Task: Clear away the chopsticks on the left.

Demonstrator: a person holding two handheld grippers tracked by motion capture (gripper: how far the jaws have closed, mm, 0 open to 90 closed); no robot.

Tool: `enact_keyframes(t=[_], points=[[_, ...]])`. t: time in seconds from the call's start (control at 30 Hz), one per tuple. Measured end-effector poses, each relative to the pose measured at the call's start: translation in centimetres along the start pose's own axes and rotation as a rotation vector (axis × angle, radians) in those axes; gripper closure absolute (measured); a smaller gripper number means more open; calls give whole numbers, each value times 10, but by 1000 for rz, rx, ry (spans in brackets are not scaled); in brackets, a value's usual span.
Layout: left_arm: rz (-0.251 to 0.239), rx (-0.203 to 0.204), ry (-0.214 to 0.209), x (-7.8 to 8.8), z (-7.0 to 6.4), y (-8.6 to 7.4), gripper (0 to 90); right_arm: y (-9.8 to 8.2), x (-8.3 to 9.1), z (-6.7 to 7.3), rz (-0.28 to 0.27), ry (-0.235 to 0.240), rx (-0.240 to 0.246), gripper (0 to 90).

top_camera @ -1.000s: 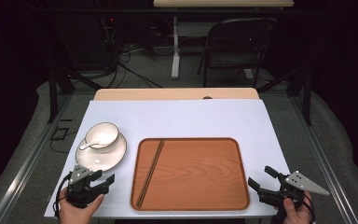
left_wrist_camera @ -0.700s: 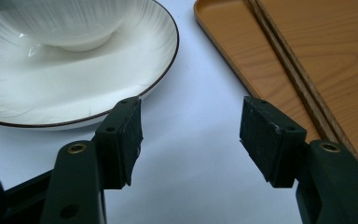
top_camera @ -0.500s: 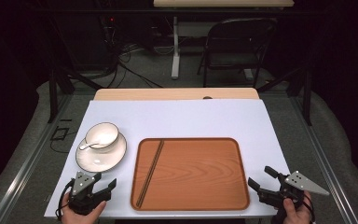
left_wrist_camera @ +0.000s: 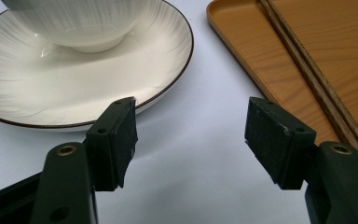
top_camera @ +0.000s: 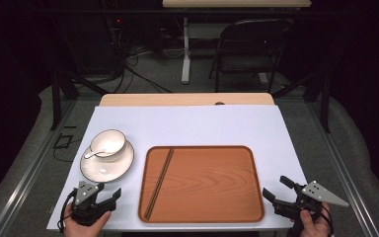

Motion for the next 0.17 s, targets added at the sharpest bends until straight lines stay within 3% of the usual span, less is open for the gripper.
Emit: enact_keyframes(t=[0.17], points=[[7, 12, 1, -2, 2, -1, 340, 0, 0, 0, -2, -1, -4, 140]])
Point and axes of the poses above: each handheld gripper's, and its own axes: x roughly backward along the jaws, y roughly out of its top, z roughly to its left, the point moved 6 cm from there along -x, roughly forward along the jaws, and after that the axes turned 11 degrees about y, right-handed, at the moved point
